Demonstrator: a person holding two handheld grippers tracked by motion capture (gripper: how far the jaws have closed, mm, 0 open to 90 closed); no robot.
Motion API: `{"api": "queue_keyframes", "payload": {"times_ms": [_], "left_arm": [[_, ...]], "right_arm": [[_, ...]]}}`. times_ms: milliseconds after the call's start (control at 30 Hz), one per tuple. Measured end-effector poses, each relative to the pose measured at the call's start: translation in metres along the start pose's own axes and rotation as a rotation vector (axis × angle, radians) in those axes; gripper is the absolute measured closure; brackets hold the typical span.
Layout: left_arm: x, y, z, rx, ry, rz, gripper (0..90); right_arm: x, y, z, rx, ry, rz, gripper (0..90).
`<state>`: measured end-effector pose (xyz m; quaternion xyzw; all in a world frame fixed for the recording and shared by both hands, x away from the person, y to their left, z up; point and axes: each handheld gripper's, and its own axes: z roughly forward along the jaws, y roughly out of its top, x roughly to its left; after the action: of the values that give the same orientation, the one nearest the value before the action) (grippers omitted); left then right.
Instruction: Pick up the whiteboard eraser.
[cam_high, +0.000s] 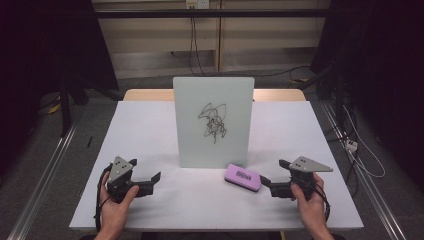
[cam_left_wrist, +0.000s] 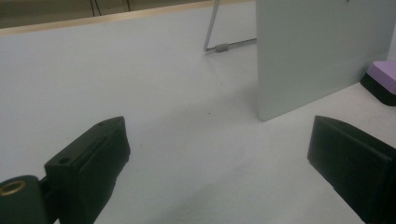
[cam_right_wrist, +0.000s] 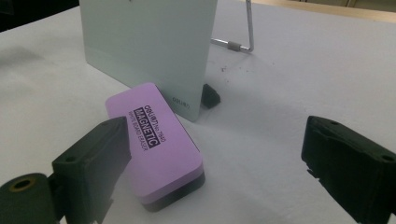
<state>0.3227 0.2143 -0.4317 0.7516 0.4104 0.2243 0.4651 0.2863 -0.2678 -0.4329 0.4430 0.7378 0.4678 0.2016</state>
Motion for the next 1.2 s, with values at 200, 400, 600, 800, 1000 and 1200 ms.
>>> {"api": "queue_keyframes", "payload": {"times_ms": [200,400,600,800,1000,1200], "left_arm": [[0.000,0.000,-0.001,-0.002,-0.008,0.001,5.5],[0.000,-0.001,-0.002,0.001,0.003,0.001,5.6],[0.000,-0.001,-0.002,0.000,-0.001,0.000,5.6],[0.000,-0.001,-0.003,0.003,-0.008,-0.001,5.6],[0.000,-0.001,-0.001,0.012,-0.012,-0.012,5.6],[-0.001,-0.001,0.001,0.012,-0.021,0.000,5.6]], "right_arm": [[0.004,0.002,0.004,-0.004,-0.001,-0.016,7.6],[0.010,0.015,0.012,0.014,0.048,-0.057,6.7],[0.012,0.027,0.020,0.040,0.058,-0.094,6.7],[0.014,0.035,0.025,0.074,0.091,-0.116,6.7],[0.018,0.043,0.032,0.130,0.139,-0.154,7.3],[0.016,0.063,0.040,0.171,0.160,-0.190,7.4]]}}
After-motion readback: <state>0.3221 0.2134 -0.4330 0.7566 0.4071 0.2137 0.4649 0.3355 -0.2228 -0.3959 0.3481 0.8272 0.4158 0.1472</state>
